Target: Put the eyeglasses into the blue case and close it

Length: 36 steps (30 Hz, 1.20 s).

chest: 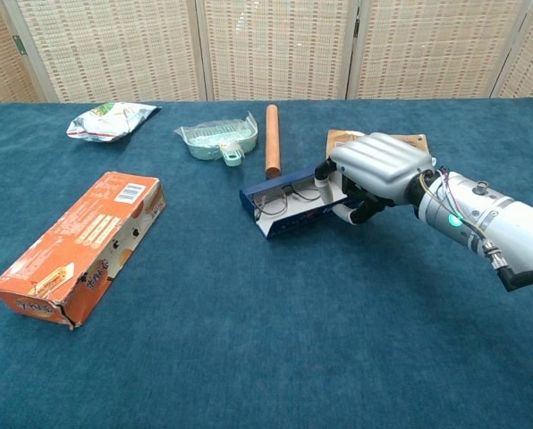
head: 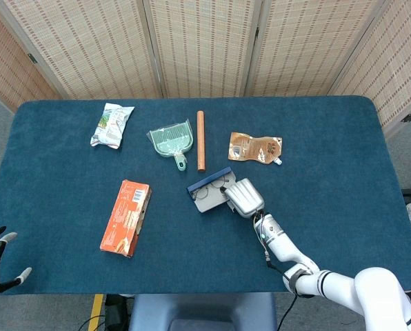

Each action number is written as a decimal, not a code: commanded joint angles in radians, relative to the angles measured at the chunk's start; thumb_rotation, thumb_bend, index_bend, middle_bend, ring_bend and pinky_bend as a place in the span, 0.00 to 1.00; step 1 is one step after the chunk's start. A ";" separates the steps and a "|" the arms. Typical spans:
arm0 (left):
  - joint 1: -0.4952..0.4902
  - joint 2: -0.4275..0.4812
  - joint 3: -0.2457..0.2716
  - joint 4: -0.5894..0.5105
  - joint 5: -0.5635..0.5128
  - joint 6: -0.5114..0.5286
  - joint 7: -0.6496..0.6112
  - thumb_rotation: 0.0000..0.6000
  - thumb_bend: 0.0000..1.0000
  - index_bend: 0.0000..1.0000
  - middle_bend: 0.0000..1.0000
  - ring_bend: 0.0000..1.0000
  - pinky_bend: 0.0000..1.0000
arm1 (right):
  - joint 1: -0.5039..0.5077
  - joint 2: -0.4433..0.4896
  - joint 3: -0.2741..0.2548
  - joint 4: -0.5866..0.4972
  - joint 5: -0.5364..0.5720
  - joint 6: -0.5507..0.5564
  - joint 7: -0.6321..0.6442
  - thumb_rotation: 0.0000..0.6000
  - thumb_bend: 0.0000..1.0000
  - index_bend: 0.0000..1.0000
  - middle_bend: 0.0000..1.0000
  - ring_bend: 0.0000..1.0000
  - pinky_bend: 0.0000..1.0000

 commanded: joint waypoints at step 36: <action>-0.019 0.005 0.003 -0.023 -0.002 -0.030 0.017 1.00 0.19 0.25 0.14 0.15 0.24 | -0.064 0.192 -0.056 -0.265 -0.053 0.008 -0.126 1.00 0.56 0.69 1.00 1.00 0.99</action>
